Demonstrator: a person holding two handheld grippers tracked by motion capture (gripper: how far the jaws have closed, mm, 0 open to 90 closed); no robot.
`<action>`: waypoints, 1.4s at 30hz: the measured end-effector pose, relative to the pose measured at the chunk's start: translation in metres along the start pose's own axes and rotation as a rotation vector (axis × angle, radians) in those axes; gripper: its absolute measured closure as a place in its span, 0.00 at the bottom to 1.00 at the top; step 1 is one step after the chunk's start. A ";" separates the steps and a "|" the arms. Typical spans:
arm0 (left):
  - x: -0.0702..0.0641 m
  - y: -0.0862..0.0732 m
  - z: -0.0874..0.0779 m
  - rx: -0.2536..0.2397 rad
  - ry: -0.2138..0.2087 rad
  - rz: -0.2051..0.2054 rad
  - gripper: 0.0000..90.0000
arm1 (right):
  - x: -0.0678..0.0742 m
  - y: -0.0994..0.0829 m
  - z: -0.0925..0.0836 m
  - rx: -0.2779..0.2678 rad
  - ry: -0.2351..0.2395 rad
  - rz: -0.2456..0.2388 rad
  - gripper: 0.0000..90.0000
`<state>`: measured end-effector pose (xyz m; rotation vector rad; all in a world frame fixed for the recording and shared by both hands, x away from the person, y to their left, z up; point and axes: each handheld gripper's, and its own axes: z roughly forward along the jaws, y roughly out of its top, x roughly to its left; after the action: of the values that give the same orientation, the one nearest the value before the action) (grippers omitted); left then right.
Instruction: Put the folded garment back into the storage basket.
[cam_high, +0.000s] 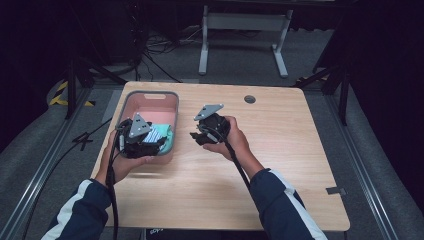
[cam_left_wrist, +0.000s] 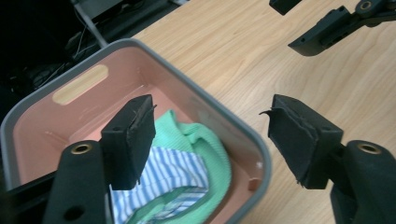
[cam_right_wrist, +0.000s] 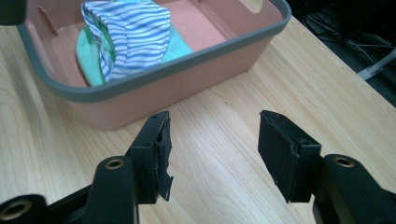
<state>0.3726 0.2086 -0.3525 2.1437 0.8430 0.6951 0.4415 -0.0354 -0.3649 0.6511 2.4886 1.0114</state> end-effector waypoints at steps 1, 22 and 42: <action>0.000 0.000 0.000 0.000 0.000 0.000 0.34 | 0.000 0.000 0.000 0.000 0.000 0.000 0.50; -0.051 -0.004 0.005 0.005 -0.097 0.107 0.22 | -0.013 -0.053 -0.048 0.022 -0.062 -0.003 0.37; -0.088 -0.016 0.027 0.056 -0.147 0.211 0.21 | -0.017 -0.106 -0.074 0.067 -0.124 -0.005 0.33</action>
<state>0.3289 0.1403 -0.3993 2.3252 0.5699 0.6145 0.3894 -0.1521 -0.3888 0.7051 2.4234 0.8615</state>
